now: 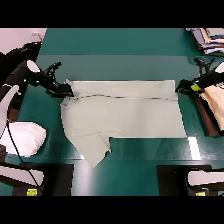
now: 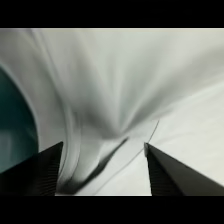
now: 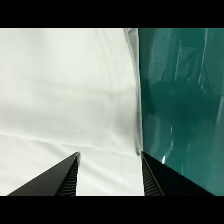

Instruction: Fold the shirts.

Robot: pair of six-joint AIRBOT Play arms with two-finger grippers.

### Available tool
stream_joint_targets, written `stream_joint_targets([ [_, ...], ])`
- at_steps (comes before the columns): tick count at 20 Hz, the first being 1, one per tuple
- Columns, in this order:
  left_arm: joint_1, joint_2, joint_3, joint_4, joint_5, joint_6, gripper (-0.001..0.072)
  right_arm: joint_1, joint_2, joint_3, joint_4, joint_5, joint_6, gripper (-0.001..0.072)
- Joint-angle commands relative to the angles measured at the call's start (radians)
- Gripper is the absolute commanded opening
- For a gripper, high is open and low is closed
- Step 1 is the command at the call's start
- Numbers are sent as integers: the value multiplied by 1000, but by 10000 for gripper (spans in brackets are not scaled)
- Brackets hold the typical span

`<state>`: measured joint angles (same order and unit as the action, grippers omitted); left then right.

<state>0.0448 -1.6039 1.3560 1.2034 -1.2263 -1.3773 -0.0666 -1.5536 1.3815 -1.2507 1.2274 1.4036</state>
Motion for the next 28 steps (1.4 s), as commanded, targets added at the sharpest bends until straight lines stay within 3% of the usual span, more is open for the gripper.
stream_joint_targets([
  [1,0,103,-37,111,-64,-87,600,-33,95,-10,1,65,-2,451],
  [7,-1,474,-463,90,-63,-185,600,-87,237,-10,2,185,-36,450],
  [12,-2,740,-798,-55,-34,-222,600,-64,276,-10,3,189,-36,450],
  [19,-2,754,-973,-209,60,-211,600,-27,275,-10,18,206,-36,449],
  [28,-2,754,-1070,-398,197,-107,599,-35,275,-10,30,222,-35,432],
])
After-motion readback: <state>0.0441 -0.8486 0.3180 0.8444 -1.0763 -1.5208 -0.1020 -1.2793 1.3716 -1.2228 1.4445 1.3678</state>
